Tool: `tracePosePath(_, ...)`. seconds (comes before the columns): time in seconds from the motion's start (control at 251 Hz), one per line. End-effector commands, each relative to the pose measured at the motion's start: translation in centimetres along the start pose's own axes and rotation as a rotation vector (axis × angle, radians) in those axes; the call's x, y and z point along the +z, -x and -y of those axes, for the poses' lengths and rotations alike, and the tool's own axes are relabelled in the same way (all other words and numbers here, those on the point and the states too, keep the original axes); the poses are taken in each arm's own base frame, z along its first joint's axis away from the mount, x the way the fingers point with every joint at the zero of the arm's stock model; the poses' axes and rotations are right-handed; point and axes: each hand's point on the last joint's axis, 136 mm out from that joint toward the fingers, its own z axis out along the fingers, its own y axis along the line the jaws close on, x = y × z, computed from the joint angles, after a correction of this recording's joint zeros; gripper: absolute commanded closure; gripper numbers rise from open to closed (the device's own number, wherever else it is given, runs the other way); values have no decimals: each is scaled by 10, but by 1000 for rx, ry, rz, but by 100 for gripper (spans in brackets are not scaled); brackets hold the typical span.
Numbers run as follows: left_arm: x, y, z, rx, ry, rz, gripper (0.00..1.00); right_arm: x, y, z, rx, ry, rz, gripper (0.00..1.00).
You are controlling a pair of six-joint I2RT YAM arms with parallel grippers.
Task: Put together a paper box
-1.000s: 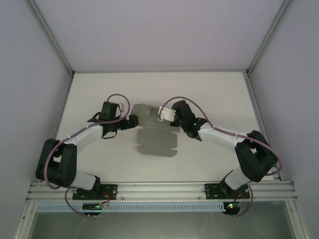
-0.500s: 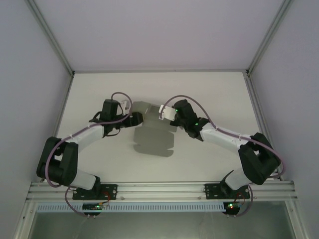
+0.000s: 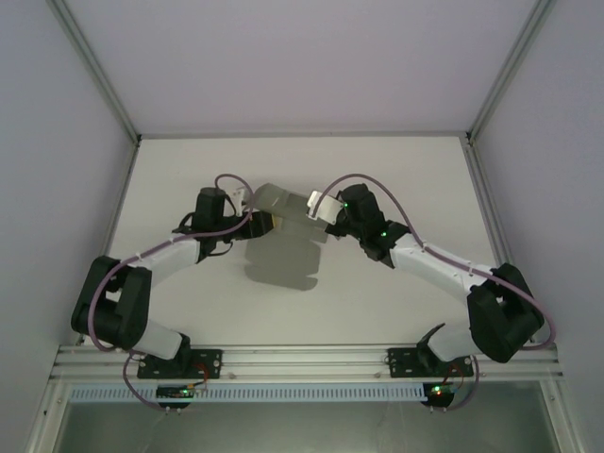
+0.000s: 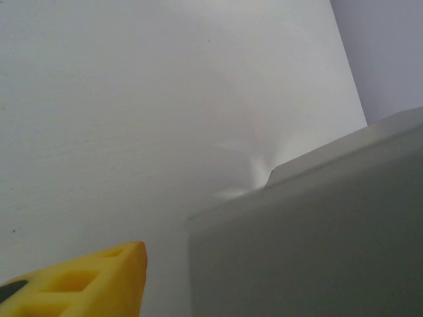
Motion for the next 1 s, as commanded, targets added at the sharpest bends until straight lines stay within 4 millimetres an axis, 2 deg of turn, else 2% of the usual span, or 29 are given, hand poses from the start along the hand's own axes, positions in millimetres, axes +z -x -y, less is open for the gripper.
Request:
tracePosePath(0.0,3,-1,13,18,-75,-2,53,-9,11,2,41,12,56,100)
tracePosePath(0.092,3,0,16,23,-85,2,59,-8,11,1,42,17,54,100)
tracePosePath(0.299,5,0,15,20,-79,2,90,-5,8,-1,40,30,36,100)
tracePosePath(0.387,6,0,15,19,-78,-1,100,-4,7,-3,40,39,32,100)
tracePosePath(0.714,8,0,12,22,-54,-12,100,-1,3,-3,38,31,14,100)
tracePosePath(0.746,8,0,12,24,-47,-15,91,0,4,-6,39,44,20,100)
tracePosePath(0.79,7,1,13,27,-45,-15,67,1,4,-6,39,48,18,100)
tracePosePath(0.85,4,1,14,39,-44,-12,40,3,2,-4,27,30,7,100)
tracePosePath(0.998,-7,2,14,68,5,-3,13,9,-2,8,-56,-36,-38,100)
